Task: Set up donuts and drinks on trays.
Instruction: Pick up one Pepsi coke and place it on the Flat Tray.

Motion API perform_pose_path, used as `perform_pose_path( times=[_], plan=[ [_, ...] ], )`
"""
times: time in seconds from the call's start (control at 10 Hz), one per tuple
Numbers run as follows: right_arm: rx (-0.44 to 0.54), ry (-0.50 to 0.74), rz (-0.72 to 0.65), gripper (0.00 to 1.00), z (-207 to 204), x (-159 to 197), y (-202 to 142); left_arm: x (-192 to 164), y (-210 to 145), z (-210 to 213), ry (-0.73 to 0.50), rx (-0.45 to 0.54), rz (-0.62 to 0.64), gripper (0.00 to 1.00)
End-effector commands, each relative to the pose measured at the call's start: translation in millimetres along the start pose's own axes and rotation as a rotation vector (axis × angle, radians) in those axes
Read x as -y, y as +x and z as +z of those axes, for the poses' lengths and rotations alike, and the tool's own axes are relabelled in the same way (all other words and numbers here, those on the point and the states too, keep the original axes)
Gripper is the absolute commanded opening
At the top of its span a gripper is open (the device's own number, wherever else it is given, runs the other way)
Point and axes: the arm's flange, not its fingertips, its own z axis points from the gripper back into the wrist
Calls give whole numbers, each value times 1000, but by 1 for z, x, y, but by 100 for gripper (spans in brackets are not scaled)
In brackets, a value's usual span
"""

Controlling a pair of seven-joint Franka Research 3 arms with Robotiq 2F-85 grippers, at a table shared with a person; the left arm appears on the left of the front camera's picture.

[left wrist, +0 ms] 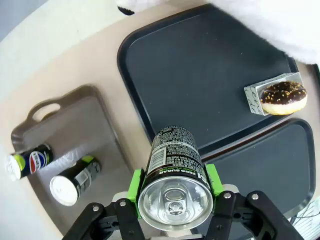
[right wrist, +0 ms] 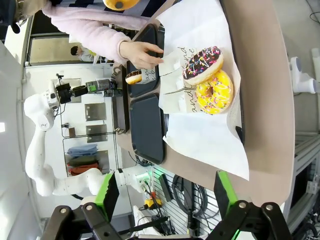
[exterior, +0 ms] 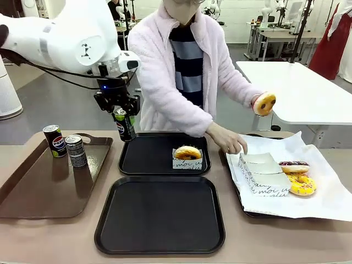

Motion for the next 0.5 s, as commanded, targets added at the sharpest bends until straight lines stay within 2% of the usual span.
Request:
perform_pose_path(
  times=[0.0, 0.3, 0.4],
  plan=[
    [1, 8, 3, 100, 1, 0, 0, 6, 8, -10, 31, 20, -73, 59],
    [1, 8, 3, 100, 1, 0, 0, 16, 8, -39, 65, -53, -124, 59],
    [1, 8, 3, 100, 1, 0, 0, 18, -9, -31, 37, -95, -159, 59]
  ],
)
